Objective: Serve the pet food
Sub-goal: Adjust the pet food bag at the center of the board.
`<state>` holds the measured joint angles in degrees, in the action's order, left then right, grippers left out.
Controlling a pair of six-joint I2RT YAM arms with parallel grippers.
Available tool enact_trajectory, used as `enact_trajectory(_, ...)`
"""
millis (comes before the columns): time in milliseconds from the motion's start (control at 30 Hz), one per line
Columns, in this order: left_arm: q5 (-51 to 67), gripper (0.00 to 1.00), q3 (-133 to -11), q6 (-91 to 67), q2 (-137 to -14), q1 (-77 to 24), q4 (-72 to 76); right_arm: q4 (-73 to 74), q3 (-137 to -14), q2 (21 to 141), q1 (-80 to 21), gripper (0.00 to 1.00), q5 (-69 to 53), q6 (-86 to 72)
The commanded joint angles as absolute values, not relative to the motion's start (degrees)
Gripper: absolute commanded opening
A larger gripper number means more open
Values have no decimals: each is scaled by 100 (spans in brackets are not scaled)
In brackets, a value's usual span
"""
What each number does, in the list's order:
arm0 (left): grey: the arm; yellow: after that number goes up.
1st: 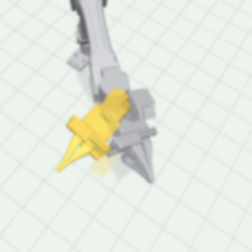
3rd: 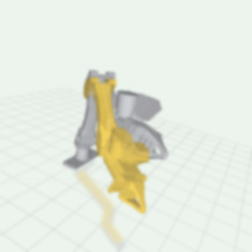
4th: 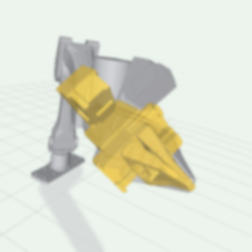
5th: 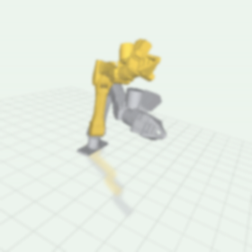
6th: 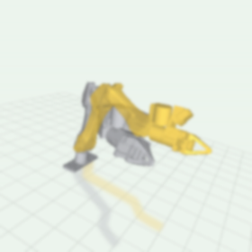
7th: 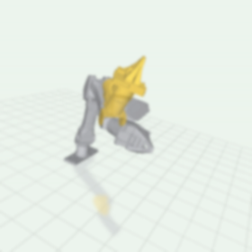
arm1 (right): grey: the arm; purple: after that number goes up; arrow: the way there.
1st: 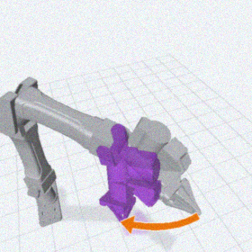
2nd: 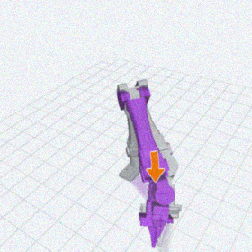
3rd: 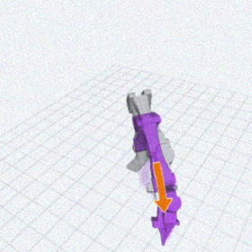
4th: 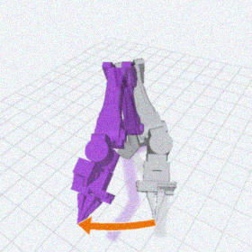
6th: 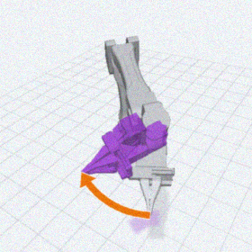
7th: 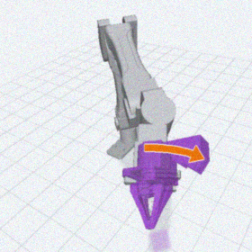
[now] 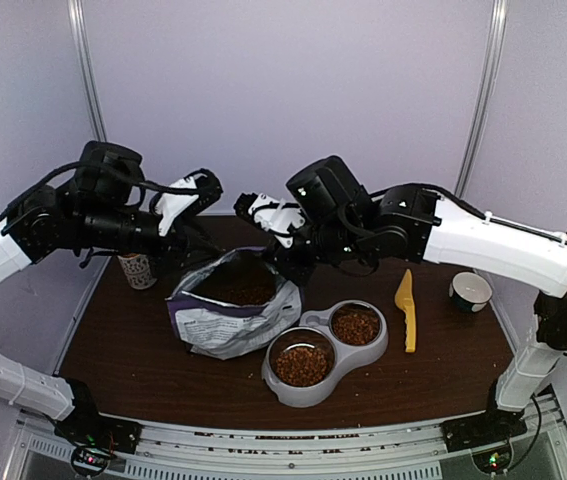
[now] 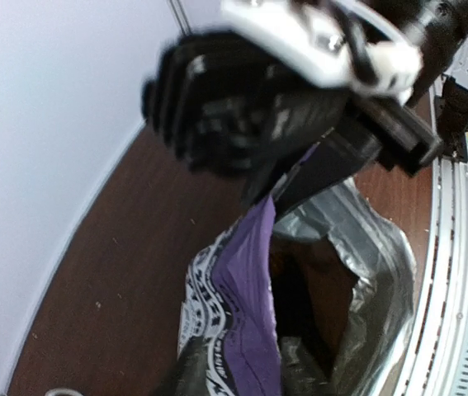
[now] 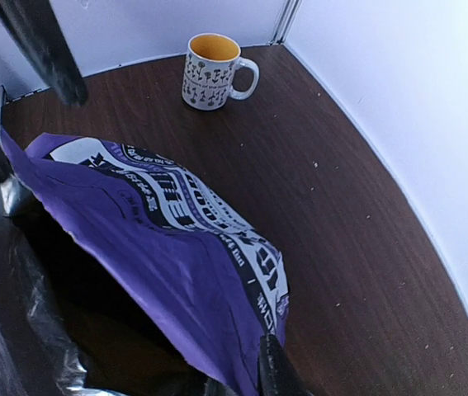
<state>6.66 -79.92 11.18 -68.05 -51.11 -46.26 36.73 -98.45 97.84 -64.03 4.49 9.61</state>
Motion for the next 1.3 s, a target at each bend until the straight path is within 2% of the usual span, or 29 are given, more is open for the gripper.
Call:
enact_trajectory(0,597,57,-7594,1023,-6133,-5119,-3568,3390,-9932,9694,-6374,4,834,861)
enact_trajectory(67,503,78,-7203,958,-5843,-5118,-3445,3366,-9898,9645,-6316,0,751,775)
enact_trajectory(133,470,90,-6807,905,-5518,-5121,-3363,3354,-9869,9605,-6232,0,572,671)
enact_trajectory(200,499,97,-6422,846,-5232,-5123,-3324,3308,-9817,9561,-6146,0,390,564)
enact_trajectory(400,918,98,-5655,708,-4739,-5124,-3295,3255,-9787,9535,-5958,0,-47,340)
enact_trajectory(633,759,97,-5248,690,-4752,-5124,-3244,3246,-9779,9554,-5890,0,-252,191)
enact_trajectory(700,681,88,-5218,727,-4771,-5124,-3185,3273,-9782,9547,-5880,0,-299,156)
enact_trajectory(833,524,59,-5179,772,-4728,-5124,-3023,3340,-9789,9526,-5822,0,-308,94)
enact_trajectory(967,490,40,-5102,791,-4586,-5124,-2810,3384,-9733,9456,-5800,0,-318,78)
enact_trajectory(1033,516,25,-5081,797,-4559,-5122,-2755,3348,-9669,9396,-5769,0,-418,48)
enact_trajectory(1200,458,1,-5089,791,-4548,-5124,-2784,3238,-9682,9209,-5509,10,-980,-440)
enact_trajectory(1267,368,0,-5089,776,-4497,-5124,-2786,3055,-9564,9003,-5386,18,-1316,-667)
